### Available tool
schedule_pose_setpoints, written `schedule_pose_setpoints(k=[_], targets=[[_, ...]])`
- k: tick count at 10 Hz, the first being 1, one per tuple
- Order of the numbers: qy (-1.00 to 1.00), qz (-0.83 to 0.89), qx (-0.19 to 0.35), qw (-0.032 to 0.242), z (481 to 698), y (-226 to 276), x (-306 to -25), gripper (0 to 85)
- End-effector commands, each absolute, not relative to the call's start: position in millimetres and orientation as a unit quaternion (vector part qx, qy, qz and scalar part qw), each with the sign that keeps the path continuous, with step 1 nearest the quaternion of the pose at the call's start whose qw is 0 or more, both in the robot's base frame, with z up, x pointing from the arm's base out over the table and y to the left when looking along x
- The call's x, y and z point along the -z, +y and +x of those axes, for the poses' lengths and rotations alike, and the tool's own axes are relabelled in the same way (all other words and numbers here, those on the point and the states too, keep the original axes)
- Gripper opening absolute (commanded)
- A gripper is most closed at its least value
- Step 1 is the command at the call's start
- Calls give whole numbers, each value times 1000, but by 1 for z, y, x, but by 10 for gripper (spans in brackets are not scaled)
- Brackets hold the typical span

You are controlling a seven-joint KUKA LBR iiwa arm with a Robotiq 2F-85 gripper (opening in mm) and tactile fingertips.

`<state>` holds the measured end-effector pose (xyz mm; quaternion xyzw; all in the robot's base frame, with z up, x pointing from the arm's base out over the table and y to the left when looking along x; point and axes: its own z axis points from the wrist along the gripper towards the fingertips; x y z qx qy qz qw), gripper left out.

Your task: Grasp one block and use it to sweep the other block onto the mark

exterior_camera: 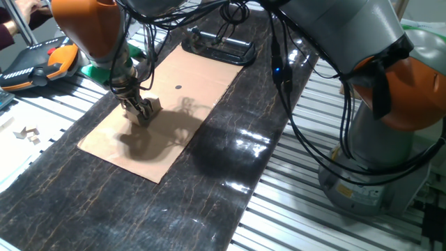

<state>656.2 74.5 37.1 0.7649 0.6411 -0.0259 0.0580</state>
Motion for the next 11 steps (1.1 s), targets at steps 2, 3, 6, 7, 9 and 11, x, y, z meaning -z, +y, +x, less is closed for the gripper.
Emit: schedule_pose_setpoints(k=[2,3,6,7,9,11], targets=[[638,767,28,61,656,74,-37,7],[637,768,33,65,656,74,-37,7],[637,767,36,67,656,75,-37,7],[638,767,35,64,656,74,-36,7],[638,766,36,67,656,74,-37,7],[638,766,38,67,656,74,-37,7]])
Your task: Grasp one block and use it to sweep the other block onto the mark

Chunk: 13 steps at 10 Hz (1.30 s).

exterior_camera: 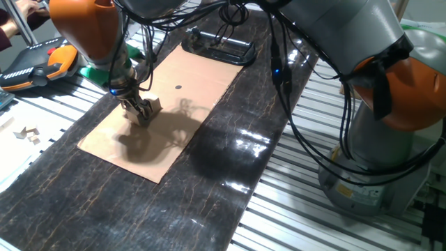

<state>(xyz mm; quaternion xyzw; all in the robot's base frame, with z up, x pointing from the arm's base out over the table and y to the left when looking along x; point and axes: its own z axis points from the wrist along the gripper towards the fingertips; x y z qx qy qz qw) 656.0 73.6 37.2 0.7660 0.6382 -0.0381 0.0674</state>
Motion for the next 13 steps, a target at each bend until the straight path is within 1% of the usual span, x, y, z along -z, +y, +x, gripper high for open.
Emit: schedule_pose_setpoints(k=[1,13], targets=[[638,766,40,69,656,73,-38,7],[638,766,44,73,655,69,-37,7]])
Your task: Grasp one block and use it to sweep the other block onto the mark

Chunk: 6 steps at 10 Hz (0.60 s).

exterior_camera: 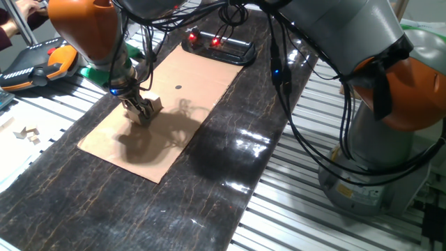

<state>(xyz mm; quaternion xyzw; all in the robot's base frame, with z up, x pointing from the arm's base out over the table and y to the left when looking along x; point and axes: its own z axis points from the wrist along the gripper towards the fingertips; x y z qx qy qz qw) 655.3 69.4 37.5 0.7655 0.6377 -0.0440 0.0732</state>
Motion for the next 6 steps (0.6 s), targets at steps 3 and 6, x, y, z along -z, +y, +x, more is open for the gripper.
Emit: schedule_pose_setpoints(k=[3,6], targets=[[638,765,44,72,655,69,-37,7],[640,764,43,71,655,67,-37,7]])
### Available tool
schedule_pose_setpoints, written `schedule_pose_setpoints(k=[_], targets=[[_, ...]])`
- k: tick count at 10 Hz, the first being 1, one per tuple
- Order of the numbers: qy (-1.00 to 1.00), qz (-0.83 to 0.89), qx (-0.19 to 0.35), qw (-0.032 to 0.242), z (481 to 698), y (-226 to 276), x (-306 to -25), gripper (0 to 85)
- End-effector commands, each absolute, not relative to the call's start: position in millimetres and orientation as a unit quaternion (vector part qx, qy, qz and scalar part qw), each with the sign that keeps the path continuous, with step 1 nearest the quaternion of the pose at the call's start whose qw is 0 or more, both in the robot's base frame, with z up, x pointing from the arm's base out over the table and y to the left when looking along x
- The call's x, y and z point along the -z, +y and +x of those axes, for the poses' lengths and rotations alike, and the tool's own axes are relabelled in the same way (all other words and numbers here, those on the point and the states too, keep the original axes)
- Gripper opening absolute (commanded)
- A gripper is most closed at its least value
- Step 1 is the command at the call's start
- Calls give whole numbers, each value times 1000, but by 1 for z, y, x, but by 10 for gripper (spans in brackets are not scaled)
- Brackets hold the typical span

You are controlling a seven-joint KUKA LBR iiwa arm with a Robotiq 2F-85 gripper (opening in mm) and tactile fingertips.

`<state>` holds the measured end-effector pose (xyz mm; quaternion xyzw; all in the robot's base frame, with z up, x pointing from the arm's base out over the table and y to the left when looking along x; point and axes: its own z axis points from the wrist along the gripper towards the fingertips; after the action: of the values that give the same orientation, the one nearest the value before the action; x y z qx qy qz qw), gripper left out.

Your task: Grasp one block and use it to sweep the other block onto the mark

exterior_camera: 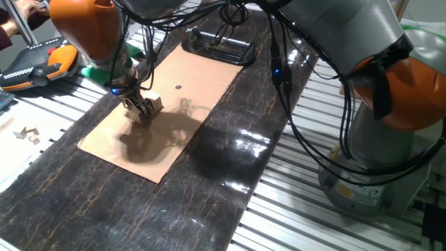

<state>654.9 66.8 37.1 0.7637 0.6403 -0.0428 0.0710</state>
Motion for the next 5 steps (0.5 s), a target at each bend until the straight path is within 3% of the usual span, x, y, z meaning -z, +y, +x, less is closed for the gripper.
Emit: schedule_pose_setpoints(k=[1,5], targets=[[641,763,43,71,655,66,-37,7],[640,764,43,71,654,62,-37,7]])
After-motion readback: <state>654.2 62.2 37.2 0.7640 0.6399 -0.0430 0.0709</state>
